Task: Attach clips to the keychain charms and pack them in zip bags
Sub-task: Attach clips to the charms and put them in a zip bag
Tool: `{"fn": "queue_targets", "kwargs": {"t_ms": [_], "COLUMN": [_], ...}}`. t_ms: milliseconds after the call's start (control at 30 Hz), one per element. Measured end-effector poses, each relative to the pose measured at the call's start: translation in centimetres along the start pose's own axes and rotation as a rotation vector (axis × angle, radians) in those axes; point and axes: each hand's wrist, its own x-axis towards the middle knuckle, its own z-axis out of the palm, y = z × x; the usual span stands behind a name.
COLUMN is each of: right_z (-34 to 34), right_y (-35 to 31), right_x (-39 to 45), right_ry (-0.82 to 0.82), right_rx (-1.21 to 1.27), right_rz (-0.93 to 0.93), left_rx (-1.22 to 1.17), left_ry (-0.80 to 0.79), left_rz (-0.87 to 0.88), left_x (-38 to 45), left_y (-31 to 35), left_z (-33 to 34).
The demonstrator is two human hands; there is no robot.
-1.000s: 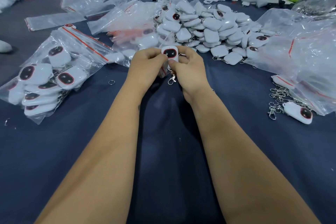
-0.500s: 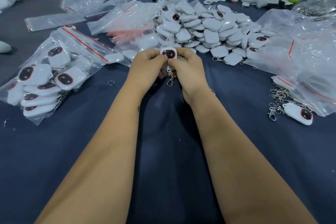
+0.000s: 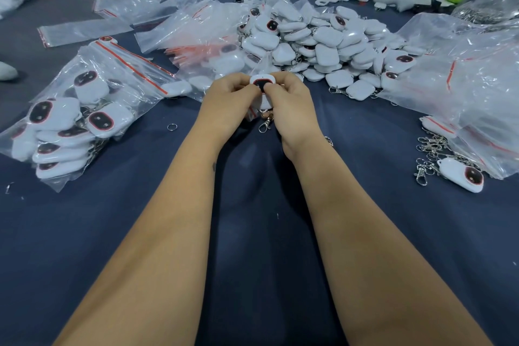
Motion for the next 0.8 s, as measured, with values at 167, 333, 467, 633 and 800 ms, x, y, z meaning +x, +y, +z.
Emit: {"fn": "queue_targets", "kwargs": {"t_ms": [167,333,467,633,800], "right_z": [0.09,0.08,0.01,-0.01,-0.03], "right_y": [-0.05,-0.06,0.11,0.14,0.09], "right_x": [0.03,0.02,0.26,0.37,0.32], "right_ry": [0.013,0.034,0.018,-0.004,-0.02], "right_rx": [-0.012,0.07,0.089,0.082,0.074], "right_rz": [0.003,0.015,0.042,0.029,0.033], "left_rx": [0.005,0.027,0.009,0.076,0.139], "left_ry": [-0.005,-0.002,-0.009,0.035,0.076], "left_rz": [-0.013,-0.005,0.004,0.054,0.111], "left_x": [-0.12,0.04,-0.12,-0.27,-0.46], "left_y": [0.13,-0.05,0.13,0.19,0.16], "left_z": [0.04,0.01,0.04,0.11,0.2]}}
